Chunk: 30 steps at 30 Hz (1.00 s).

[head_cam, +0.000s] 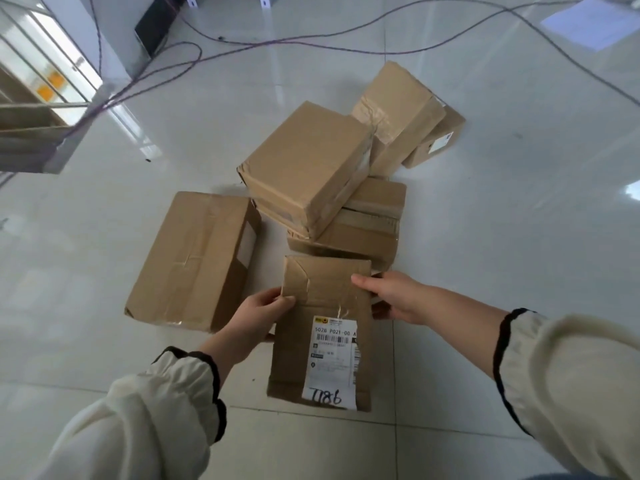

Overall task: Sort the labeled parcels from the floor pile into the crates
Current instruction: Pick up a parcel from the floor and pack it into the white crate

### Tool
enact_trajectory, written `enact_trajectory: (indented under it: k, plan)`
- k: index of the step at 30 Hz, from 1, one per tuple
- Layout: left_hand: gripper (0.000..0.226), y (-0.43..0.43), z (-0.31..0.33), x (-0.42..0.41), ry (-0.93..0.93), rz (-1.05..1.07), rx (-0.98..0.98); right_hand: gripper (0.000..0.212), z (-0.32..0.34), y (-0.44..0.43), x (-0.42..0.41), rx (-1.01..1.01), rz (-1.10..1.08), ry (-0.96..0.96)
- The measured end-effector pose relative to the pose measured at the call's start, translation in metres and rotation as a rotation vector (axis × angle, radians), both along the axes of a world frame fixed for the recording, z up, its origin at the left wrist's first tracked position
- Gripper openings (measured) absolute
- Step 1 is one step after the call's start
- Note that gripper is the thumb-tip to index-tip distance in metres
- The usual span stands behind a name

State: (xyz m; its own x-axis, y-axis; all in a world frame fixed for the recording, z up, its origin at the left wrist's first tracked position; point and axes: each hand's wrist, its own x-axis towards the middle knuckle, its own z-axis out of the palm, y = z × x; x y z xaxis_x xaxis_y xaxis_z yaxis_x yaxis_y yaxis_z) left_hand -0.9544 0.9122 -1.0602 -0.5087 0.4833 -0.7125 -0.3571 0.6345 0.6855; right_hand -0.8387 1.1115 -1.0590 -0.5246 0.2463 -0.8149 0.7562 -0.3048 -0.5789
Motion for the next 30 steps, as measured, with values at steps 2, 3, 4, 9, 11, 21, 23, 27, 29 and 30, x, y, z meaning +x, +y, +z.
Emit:
enact_trajectory:
  k: [2, 3, 4, 9, 11, 21, 23, 27, 29, 30]
  plan:
    - [0.034, -0.007, -0.008, 0.005, 0.239, -0.111, -0.056, 0.051, 0.001, -0.005, 0.006, 0.062, 0.057, -0.011]
    - [0.039, -0.011, -0.013, 0.007, 0.395, -0.195, -0.100, 0.051, 0.002, -0.009, 0.010, 0.107, 0.093, 0.005]
    - [0.043, -0.015, -0.018, 0.010, 0.517, -0.260, -0.132, 0.050, 0.002, -0.012, 0.015, 0.160, 0.119, 0.034]
    - [0.061, -0.014, -0.023, 0.021, 0.533, -0.256, -0.060, 0.055, -0.011, -0.031, 0.032, 0.165, 0.097, 0.168]
    - [0.055, -0.012, -0.025, 0.023, 0.513, -0.215, -0.020, 0.056, -0.020, -0.032, 0.031, 0.211, 0.105, 0.208]
    - [0.064, -0.006, -0.044, 0.027, 0.544, -0.118, 0.009, 0.048, -0.027, -0.033, 0.027, 0.340, -0.001, 0.221]
    - [0.061, -0.004, -0.045, 0.029, 0.499, -0.114, -0.014, 0.047, -0.024, -0.035, 0.028, 0.307, -0.059, 0.183]
    - [0.054, 0.011, -0.020, 0.043, 0.470, -0.142, -0.073, 0.044, 0.004, -0.030, 0.036, 0.425, -0.036, 0.112]
    - [0.043, 0.019, 0.010, 0.053, 0.494, -0.147, -0.084, 0.044, 0.031, -0.025, 0.042, 0.489, -0.028, 0.095]
    - [0.039, 0.022, 0.030, 0.056, 0.493, -0.137, -0.078, 0.045, 0.049, -0.023, 0.045, 0.513, -0.023, 0.085]
